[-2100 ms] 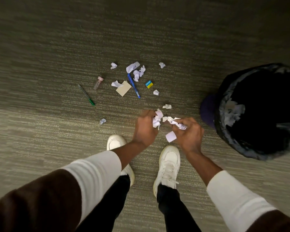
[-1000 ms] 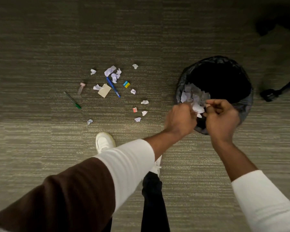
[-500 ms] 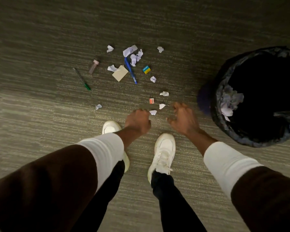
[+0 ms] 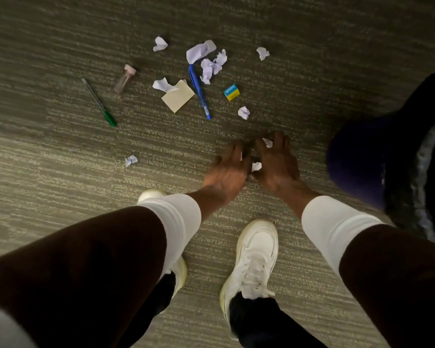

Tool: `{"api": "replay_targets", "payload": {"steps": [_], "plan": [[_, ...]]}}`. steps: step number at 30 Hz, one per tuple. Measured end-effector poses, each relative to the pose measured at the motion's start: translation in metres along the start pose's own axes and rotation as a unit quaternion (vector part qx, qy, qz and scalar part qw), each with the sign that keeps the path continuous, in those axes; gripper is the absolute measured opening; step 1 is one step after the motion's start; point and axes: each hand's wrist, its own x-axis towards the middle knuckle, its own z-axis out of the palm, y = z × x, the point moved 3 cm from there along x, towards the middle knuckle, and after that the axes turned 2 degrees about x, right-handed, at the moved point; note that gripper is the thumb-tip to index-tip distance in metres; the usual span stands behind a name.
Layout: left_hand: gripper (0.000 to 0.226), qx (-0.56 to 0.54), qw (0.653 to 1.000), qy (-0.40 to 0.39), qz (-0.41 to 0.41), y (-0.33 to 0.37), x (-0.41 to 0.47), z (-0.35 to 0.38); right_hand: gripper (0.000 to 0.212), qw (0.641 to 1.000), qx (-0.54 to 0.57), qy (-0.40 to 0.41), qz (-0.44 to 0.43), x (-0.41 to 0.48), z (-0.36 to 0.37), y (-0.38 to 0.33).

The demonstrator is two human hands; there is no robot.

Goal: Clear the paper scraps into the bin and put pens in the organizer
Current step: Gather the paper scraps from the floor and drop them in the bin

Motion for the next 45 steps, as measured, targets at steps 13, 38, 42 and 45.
{"api": "replay_targets", "payload": {"steps": [13, 38, 42, 45], "plan": [[0.049, 0.017, 0.993, 0.098, 0.068, -0.011, -0.006, -0.010, 0.018, 0.992, 0.104, 0.067, -0.003, -0.026, 0.006, 0.009], [0.010, -0.424, 0.899, 0.108, -0.014, 0.219, -0.124, -0.257, 0.017, 0.850, 0.348, 0.323, 0.230, -0.291, -0.213, 0.111], [0.009, -0.448, 0.884, 0.129, -0.020, 0.262, -0.103, -0.277, 0.013, 0.822, 0.367, 0.348, 0.261, -0.302, -0.221, 0.141], [0.032, -0.440, 0.892, 0.104, -0.025, 0.281, -0.083, -0.281, 0.029, 0.798, 0.404, 0.332, 0.299, -0.296, -0.217, 0.161]]}}
